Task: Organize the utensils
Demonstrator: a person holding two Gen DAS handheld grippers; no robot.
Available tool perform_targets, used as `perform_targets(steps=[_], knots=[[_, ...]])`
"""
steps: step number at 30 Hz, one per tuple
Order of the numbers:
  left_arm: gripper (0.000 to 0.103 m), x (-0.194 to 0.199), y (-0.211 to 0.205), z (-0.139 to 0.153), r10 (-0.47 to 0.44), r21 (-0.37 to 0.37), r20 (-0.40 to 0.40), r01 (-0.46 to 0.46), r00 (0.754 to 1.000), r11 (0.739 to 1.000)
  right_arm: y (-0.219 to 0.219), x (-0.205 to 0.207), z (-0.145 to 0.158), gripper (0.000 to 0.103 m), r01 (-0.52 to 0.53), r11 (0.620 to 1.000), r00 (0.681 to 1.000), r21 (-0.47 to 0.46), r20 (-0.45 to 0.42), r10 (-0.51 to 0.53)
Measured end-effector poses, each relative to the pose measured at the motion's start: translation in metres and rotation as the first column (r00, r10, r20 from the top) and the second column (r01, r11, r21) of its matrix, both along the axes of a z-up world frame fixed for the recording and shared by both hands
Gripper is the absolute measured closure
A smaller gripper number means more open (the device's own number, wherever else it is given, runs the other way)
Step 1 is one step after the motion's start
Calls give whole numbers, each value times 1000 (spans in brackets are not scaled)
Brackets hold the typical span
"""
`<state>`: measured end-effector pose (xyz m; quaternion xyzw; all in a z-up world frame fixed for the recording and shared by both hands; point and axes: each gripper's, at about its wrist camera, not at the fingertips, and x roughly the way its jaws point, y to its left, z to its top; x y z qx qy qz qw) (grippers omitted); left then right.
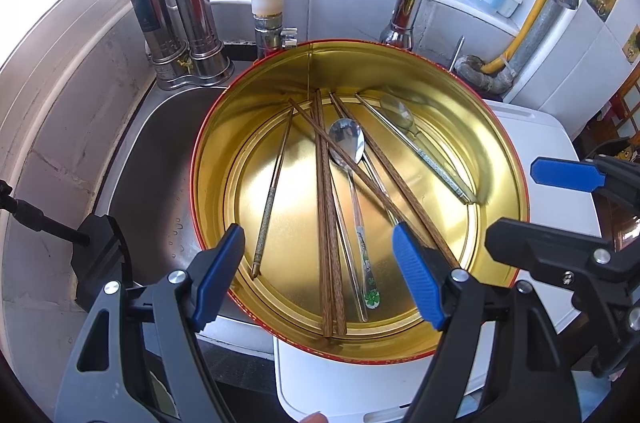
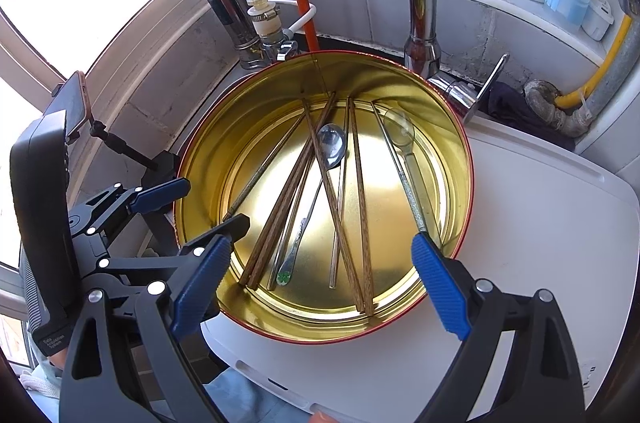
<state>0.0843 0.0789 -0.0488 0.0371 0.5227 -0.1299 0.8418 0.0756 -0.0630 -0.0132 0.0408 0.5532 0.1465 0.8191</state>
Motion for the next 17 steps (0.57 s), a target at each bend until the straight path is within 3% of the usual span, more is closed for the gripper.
perform_targets(steps=[8,17], knots=[[28,1,4,2,28,22,9,-28,1000,999,-1,-1,1,10,4,1000,1000,5,3,-4],[28,4,6,4,24,-39,18,-23,1000,999,-4,-4,3,10,7,1000,1000,11,12,-7]])
